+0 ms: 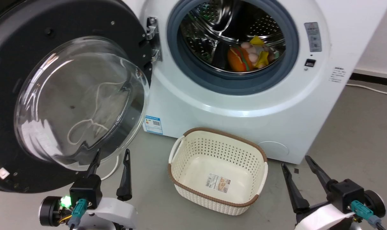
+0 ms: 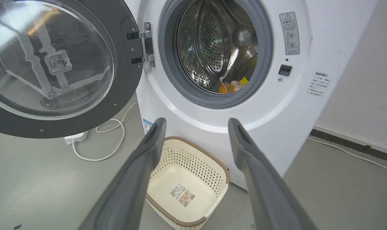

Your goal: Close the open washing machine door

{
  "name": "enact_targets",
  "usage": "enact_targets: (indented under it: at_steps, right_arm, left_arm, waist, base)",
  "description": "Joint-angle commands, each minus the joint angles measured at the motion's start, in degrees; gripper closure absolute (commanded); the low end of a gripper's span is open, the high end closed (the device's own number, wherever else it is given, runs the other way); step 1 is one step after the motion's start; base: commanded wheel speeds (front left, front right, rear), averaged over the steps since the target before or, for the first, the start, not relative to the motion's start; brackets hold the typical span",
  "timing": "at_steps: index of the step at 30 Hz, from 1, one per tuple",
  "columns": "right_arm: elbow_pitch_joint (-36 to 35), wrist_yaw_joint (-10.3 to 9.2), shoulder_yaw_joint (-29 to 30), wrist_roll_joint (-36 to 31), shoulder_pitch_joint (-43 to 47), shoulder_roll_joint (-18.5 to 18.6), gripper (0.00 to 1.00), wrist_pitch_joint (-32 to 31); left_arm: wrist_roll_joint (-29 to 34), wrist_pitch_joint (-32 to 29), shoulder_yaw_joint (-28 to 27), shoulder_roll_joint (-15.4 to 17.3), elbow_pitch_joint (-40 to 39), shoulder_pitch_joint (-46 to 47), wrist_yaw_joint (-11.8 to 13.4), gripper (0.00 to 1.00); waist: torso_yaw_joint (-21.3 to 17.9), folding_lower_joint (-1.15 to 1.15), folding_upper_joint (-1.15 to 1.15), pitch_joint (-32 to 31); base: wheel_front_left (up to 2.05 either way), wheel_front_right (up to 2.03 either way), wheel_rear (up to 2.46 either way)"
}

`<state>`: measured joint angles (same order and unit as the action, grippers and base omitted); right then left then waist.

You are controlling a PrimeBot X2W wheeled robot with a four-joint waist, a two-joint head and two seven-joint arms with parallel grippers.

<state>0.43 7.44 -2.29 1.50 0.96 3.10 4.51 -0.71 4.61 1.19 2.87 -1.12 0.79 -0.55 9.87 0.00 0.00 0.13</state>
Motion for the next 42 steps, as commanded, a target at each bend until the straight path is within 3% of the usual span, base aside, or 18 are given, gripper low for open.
enact_targets:
  at_steps: [1, 37, 39, 42]
  right_arm:
    - [0.16, 0.02, -0.37, -0.11, -0.31, -0.08, 0.00, 0.64]
    - [2.85, 0.03, -6.98, 1.54, -3.24, 0.84, 0.00, 4.94]
    - [2.87, 0.03, -6.98, 1.58, -3.16, 0.85, 0.00, 5.18]
    - [2.85, 0.03, -6.86, 1.57, -2.93, 0.82, 0.00, 5.54]
  left_arm:
    - [-0.36, 0.52, -0.05, 0.03, -0.46, -0.83, 0.33, 0.00]
    - [-1.62, 4.83, -0.60, 0.01, -5.20, -2.95, 2.58, 0.00]
    - [-1.83, 5.07, -0.58, 0.01, -5.23, -3.01, 2.34, 1.00]
    - [-2.61, 5.43, -0.79, 0.01, -5.36, -2.88, 1.88, 1.00]
  waist:
    - [0.50, 0.00, 0.00, 0.18]
    - [9.67, 0.00, 0.00, 1.33]
    - [10.14, 0.00, 0.00, 1.34]
    - [10.87, 0.00, 0.00, 1.36]
  base:
    - [0.00, 0.00, 0.00]
    - [-0.02, -0.02, -0.02]
    - [0.00, 0.00, 0.00]
    - [0.00, 0.00, 0.00]
